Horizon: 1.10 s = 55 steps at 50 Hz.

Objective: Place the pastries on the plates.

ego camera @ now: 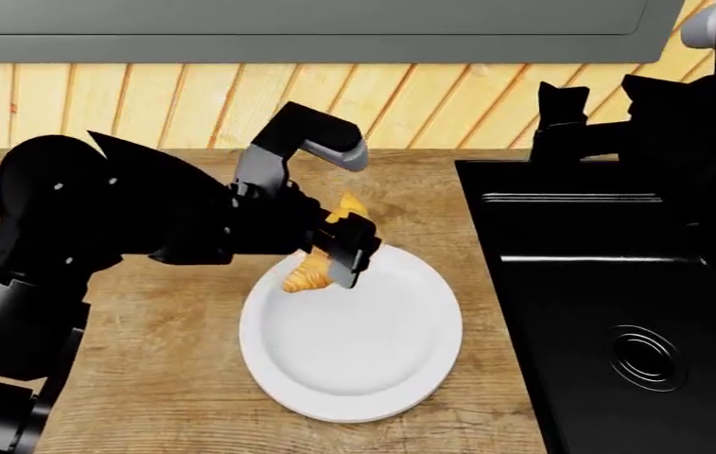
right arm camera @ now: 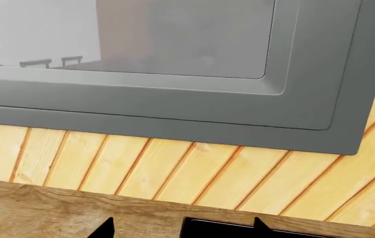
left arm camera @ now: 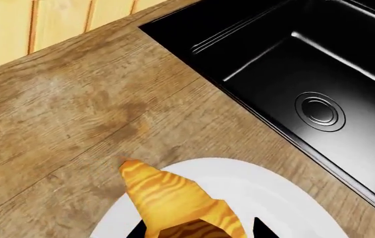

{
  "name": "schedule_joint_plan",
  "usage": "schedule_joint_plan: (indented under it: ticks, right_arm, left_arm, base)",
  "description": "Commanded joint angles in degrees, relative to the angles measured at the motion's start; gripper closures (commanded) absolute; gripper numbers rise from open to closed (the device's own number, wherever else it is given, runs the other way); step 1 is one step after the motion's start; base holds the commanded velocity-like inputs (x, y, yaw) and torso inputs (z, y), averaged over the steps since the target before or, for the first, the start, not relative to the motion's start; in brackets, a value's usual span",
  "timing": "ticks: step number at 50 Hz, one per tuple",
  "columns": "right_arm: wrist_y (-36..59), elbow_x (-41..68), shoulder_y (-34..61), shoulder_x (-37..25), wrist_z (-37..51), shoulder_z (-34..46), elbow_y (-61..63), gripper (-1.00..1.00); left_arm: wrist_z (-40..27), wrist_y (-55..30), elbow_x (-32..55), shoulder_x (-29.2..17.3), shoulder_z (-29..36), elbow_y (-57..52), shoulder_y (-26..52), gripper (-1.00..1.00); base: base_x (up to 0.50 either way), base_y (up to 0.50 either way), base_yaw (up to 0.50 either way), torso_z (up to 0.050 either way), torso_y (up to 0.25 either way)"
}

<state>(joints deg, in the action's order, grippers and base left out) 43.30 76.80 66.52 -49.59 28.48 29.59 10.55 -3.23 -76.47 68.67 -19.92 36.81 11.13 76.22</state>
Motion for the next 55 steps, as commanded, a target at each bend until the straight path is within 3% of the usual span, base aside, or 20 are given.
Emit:
schedule_joint_plan:
  ticks: [1,49,50,55]
  right_arm:
    - [0.0,-0.6,0.9,0.5,-0.7,0.1,-1.2,-1.0]
    - [-0.2,-0.5,0.1,0.5,-0.7,0.2,-1.6,-1.0]
    - [-0.2,-0.4,0.1,0.4,-0.7,0.2,-1.6,-1.0]
    - [-0.3,-0.3,-0.2,0.3,-0.6,0.0,-1.3,-1.0]
  left_arm:
    - [0.2,0.3,0.9,0.5,1.2,-2.0,-1.0,1.0]
    - [0.4,1.8,1.7,-0.1,4.6,-3.3,-4.2,1.0]
    - [0.1,1.7,1.9,-0.1,4.5,-3.2,-4.3,-1.0]
    - [0.2,2.0,1.7,0.3,4.9,-2.7,-4.1,-1.0]
  base:
    - [0.0,0.0,0.0,0.0,0.0]
    - [0.0,0.0,0.0,0.0,0.0]
    - [0.0,0.0,0.0,0.0,0.0]
    - [0.0,0.0,0.0,0.0,0.0]
